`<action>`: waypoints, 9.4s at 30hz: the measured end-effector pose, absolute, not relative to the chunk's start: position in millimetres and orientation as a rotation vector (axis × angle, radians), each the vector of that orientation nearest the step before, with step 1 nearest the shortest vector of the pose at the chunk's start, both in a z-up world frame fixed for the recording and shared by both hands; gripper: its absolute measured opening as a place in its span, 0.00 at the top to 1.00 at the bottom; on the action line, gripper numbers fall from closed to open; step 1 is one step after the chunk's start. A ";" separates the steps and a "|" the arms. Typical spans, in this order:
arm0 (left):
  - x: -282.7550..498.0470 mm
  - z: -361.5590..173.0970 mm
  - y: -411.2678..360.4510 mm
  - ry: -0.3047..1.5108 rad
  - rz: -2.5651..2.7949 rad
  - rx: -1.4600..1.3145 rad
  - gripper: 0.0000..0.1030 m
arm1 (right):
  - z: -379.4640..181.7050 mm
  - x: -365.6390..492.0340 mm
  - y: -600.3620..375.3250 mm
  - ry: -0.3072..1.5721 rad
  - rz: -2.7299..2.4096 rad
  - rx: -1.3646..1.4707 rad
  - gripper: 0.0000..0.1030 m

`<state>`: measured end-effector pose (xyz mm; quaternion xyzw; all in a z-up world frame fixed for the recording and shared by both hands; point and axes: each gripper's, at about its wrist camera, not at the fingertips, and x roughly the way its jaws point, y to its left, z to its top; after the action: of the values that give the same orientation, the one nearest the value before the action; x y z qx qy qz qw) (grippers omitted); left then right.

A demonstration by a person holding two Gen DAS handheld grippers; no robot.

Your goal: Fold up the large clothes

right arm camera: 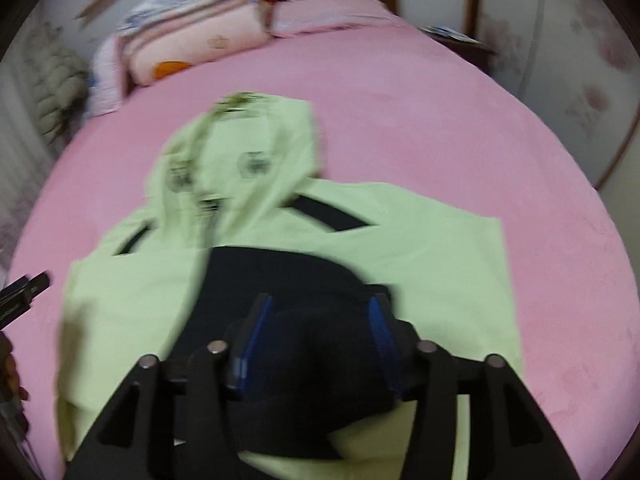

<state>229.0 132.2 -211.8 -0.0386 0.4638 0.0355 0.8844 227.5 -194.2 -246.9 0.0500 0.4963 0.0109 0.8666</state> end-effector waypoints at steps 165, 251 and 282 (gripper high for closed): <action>-108.2 -300.7 142.7 1.417 -0.079 -0.161 0.92 | -275.4 -125.6 -391.1 1.409 0.081 0.335 0.77; 271.0 -227.8 200.2 1.133 0.071 -0.296 0.96 | -291.0 285.8 -376.7 1.289 0.135 0.382 0.42; 306.2 -225.4 176.4 1.059 0.189 -0.226 0.96 | -260.6 323.7 -375.9 1.087 0.028 0.310 0.92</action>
<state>306.2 176.4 -225.4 -0.1074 0.5034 0.0899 0.8526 323.7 -375.9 -260.6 0.1469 0.5149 0.0132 0.8445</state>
